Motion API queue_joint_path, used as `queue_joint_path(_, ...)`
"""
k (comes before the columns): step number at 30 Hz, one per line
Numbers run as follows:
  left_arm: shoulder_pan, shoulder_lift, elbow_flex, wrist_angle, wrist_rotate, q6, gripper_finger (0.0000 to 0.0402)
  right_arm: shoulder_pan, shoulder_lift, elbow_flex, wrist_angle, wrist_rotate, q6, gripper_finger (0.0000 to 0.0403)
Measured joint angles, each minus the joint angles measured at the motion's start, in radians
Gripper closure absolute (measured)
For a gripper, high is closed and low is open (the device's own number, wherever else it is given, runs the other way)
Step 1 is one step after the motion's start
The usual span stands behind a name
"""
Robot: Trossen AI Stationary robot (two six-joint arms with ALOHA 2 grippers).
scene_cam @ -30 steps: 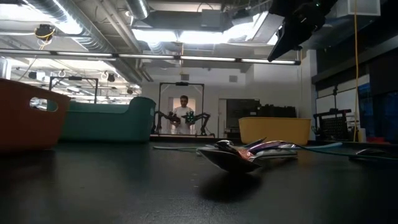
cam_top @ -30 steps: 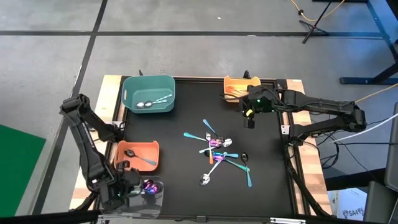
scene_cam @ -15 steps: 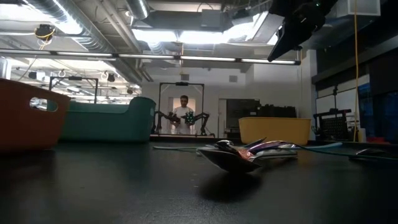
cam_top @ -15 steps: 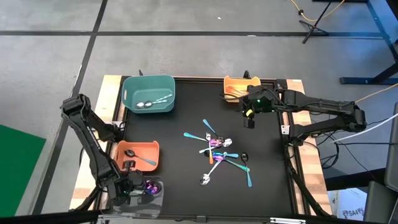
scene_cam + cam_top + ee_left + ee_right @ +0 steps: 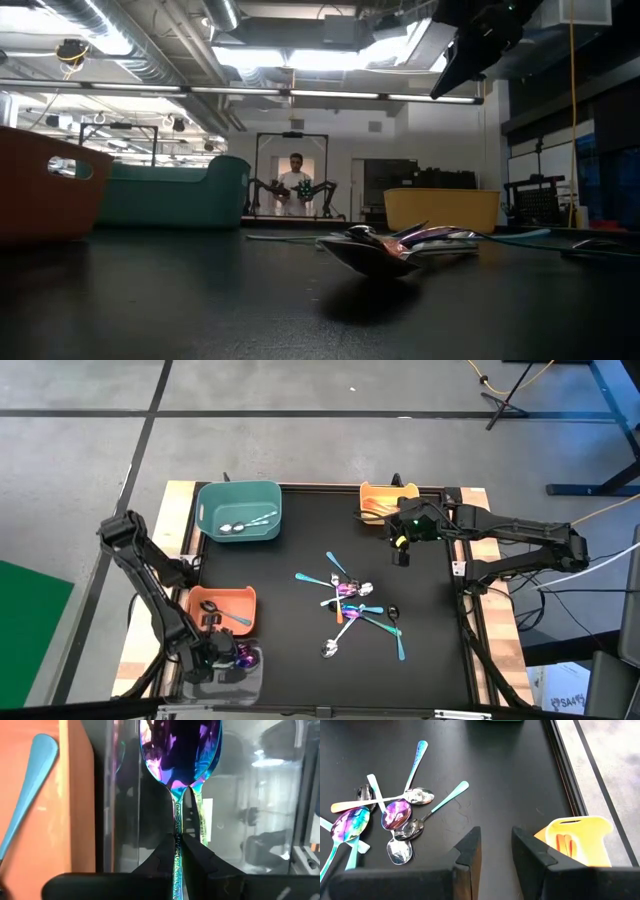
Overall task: Sort silverware by color (type)
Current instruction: Put the violet spoon into the transparent bin, then put the light blue spoon into the orange bin
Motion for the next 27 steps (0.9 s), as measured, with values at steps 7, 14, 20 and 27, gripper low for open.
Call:
queue_joint_path(7,0.0,-0.001,-0.007,0.0,0.0,0.016,0.0389,0.0,0.0,0.0,0.0,0.0,0.0,0.0306)
queue_joint_path(14,0.0,0.0,-0.008,0.001,0.008,0.025,0.0366,0.0,0.0,0.0,0.0,0.0,0.0,0.0306)
queue_joint_path(20,0.0,0.002,-0.01,0.002,0.008,0.024,0.0333,0.0,0.0,0.0,0.0,0.0,0.0,0.0306)
queue_joint_path(27,0.0,0.004,-0.012,0.008,0.013,0.021,0.0313,0.0,0.0,0.0,0.0,0.0,0.0,0.0306)
